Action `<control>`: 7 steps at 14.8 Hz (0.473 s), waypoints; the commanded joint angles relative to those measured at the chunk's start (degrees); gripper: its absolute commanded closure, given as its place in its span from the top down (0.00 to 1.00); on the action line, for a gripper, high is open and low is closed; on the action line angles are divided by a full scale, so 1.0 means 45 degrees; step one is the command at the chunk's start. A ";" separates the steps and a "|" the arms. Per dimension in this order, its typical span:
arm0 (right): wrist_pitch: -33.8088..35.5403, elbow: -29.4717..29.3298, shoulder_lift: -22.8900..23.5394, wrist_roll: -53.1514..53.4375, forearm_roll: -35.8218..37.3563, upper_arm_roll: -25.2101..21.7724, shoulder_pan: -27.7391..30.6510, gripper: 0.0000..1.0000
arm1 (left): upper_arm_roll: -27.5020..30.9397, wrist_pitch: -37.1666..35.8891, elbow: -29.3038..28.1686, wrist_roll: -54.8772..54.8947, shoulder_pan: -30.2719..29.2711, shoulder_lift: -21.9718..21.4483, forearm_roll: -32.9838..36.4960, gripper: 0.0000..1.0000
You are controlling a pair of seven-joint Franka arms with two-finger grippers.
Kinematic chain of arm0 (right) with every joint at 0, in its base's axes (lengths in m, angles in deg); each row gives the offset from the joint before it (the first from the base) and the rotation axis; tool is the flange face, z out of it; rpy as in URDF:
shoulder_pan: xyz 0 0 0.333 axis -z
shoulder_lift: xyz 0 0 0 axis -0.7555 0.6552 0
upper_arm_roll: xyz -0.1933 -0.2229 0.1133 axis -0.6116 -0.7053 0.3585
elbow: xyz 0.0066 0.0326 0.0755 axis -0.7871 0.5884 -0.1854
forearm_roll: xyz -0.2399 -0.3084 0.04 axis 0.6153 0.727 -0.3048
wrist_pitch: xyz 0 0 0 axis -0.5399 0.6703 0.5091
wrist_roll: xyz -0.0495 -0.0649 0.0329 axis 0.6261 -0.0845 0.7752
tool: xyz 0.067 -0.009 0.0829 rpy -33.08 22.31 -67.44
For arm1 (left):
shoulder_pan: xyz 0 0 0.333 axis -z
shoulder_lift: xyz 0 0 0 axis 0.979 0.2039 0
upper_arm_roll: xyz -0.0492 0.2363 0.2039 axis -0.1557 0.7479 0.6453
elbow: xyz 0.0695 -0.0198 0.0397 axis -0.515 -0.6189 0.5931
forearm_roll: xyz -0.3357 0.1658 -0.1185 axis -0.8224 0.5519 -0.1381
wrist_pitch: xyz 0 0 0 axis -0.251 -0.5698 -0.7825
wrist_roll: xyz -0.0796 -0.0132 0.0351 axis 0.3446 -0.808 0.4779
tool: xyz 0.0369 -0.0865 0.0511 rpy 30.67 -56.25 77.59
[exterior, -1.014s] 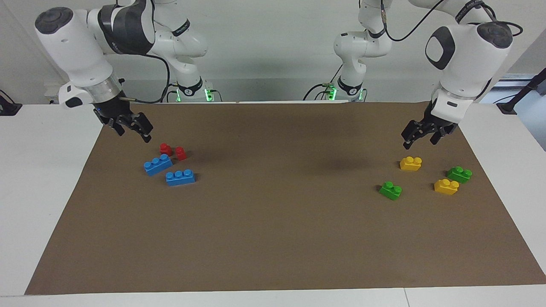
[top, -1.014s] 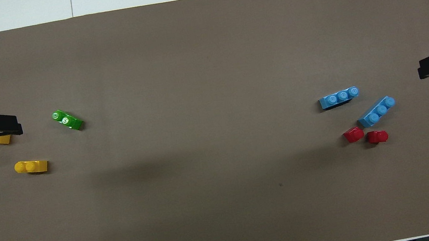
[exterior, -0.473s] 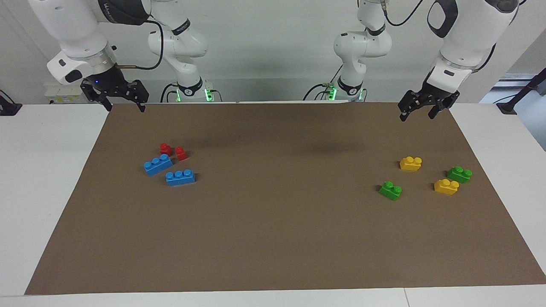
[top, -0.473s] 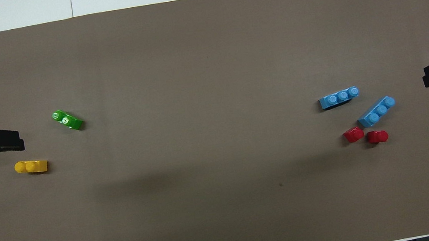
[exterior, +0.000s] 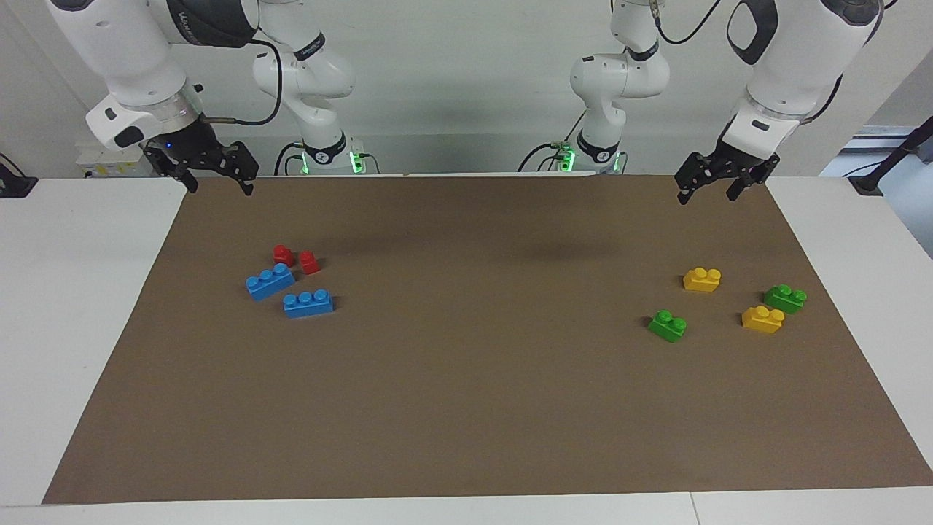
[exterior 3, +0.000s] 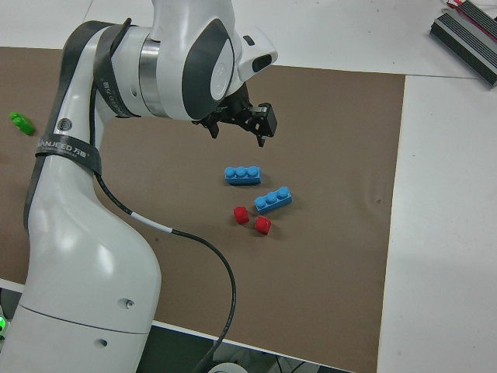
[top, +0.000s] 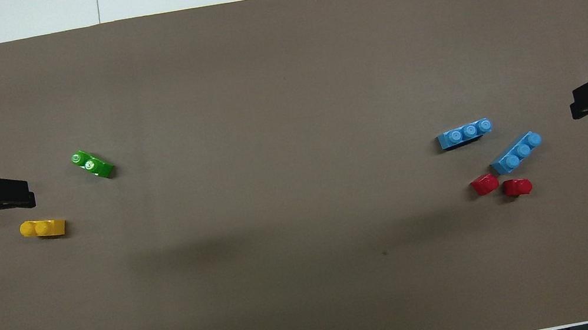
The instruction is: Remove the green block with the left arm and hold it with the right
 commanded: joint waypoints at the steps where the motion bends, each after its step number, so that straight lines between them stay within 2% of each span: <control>1: 0.0001 -0.0102 0.0041 0.0278 -0.0362 0.0081 0.0083 1.00 | 0.0122 -0.0199 -0.0106 0.0194 0.0133 -0.0239 -0.0177 1.00; 7: -0.0974 0.0269 -0.0037 0.0219 -0.0226 0.0080 0.0083 1.00 | 0.0123 -0.0179 -0.0106 0.0194 0.0133 -0.0219 -0.0197 1.00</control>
